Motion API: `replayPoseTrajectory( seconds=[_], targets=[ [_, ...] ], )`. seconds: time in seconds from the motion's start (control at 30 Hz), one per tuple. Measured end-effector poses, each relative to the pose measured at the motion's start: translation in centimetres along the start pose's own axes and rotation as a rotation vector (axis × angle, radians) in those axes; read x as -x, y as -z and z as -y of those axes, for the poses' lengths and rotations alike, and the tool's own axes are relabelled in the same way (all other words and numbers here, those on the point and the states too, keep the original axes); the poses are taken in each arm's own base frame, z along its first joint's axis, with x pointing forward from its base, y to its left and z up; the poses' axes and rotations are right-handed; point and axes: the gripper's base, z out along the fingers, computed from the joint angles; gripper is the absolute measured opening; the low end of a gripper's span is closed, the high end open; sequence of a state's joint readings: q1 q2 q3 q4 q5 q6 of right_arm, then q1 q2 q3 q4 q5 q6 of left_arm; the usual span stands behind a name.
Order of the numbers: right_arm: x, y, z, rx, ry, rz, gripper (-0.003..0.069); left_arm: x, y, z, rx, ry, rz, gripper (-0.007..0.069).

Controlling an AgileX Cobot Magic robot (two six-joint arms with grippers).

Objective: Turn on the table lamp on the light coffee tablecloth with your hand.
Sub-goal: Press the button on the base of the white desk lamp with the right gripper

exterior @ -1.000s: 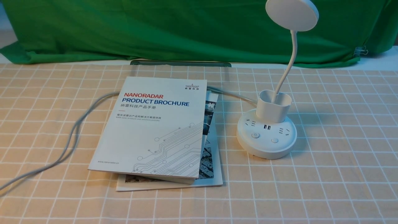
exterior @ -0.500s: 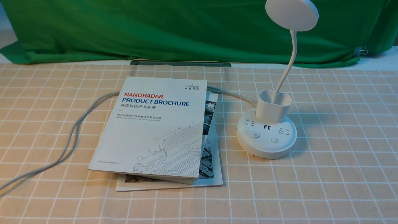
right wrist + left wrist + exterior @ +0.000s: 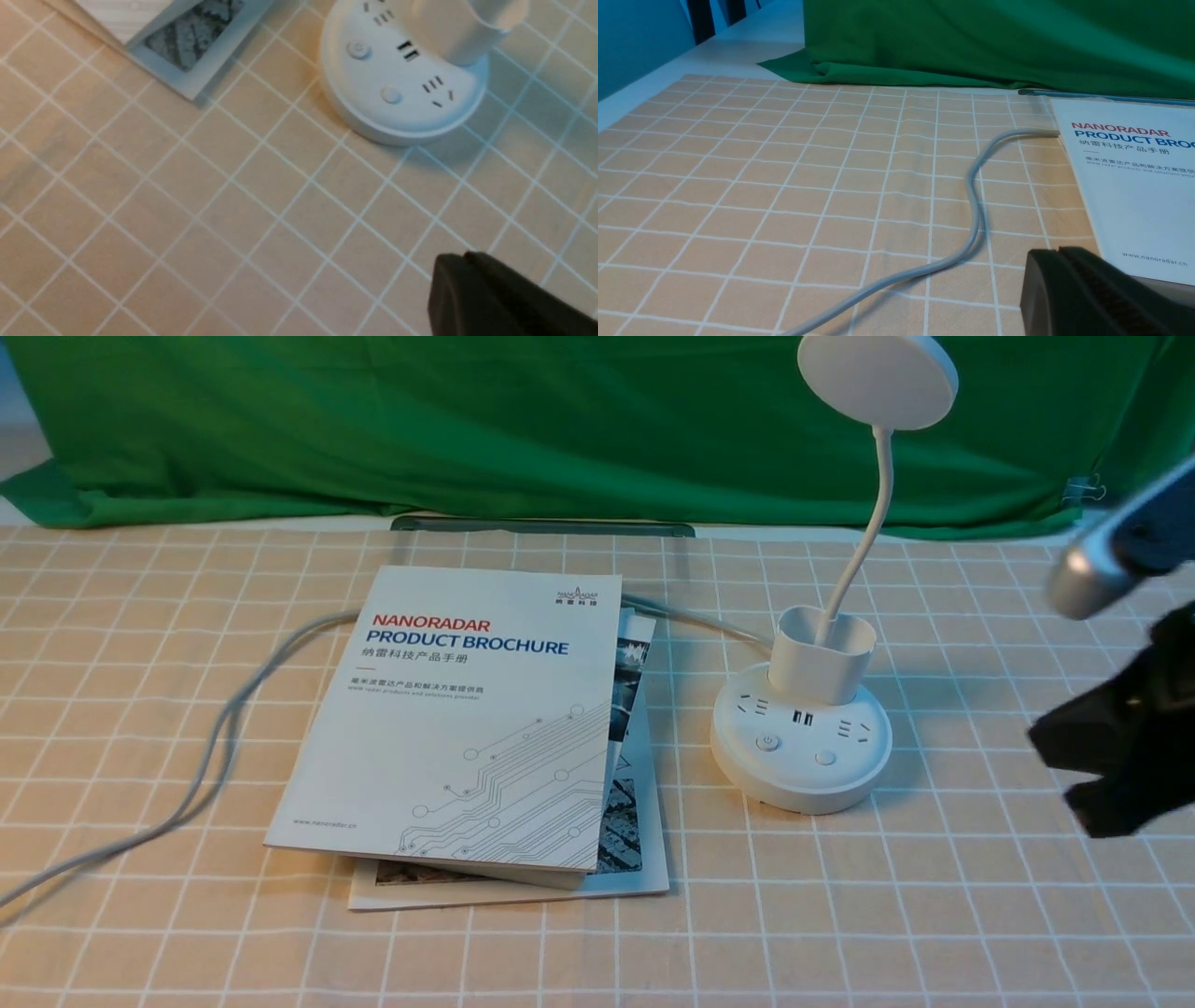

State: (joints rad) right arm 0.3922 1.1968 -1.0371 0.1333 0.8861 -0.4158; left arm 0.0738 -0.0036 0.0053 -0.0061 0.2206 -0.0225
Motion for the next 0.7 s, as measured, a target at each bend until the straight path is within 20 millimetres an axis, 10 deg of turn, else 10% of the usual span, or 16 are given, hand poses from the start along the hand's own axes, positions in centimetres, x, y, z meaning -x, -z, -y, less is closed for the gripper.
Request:
replayPoseTrajectory(
  seconds=[0.4, 0.7],
  targets=[
    [3.5, -12.5, 2.4, 0.000, -0.010, -0.116, 0.0027, 0.0, 0.0, 0.0, 0.000, 0.000, 0.000, 0.0021],
    [2.8, -17.7, 3.3, -0.020, -0.028, -0.118, 0.0029, 0.0, 0.0, 0.0, 0.000, 0.000, 0.000, 0.0021]
  ],
)
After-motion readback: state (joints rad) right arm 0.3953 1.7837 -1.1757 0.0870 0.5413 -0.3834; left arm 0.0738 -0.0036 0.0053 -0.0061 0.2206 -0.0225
